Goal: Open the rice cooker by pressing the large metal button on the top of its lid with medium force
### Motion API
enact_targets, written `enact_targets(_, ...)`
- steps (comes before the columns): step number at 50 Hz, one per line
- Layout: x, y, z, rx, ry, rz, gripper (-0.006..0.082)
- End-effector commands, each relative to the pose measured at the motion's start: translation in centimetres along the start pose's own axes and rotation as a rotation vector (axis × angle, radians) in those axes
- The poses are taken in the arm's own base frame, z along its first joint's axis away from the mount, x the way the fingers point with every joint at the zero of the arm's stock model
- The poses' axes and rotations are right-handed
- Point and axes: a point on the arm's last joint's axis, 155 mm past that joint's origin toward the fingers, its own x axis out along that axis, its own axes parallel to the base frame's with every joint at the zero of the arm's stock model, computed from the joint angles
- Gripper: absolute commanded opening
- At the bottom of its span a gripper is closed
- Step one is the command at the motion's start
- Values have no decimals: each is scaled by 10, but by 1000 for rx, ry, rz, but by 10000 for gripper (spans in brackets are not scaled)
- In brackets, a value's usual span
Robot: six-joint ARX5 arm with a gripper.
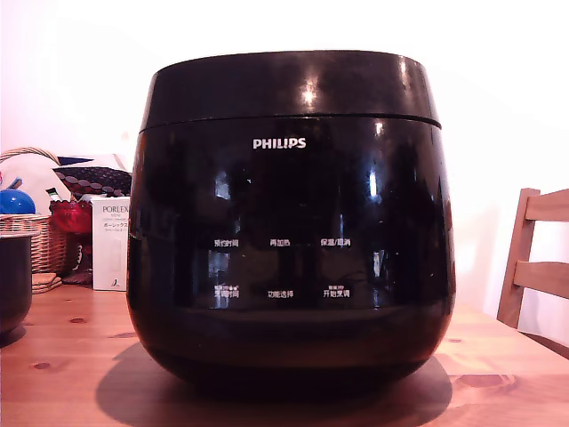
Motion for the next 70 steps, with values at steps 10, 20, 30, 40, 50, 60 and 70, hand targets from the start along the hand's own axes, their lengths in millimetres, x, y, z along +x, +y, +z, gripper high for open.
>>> enact_targets(10,0,-15,14,-53,-94,-86,-20)
enact_targets(20,-6,-41,26,-128,-132,-237,-20)
enact_targets(30,-18,-64,52,-272,-180,-390,-20)
enact_targets(40,-52,-108,84,-313,-173,-680,-20)
enact_targets(50,-87,-139,103,-319,-140,-899,-20)
enact_targets(60,-111,-158,116,-309,-112,-1038,-20)
enact_targets(70,-119,-174,124,-322,-44,-1138,-20)
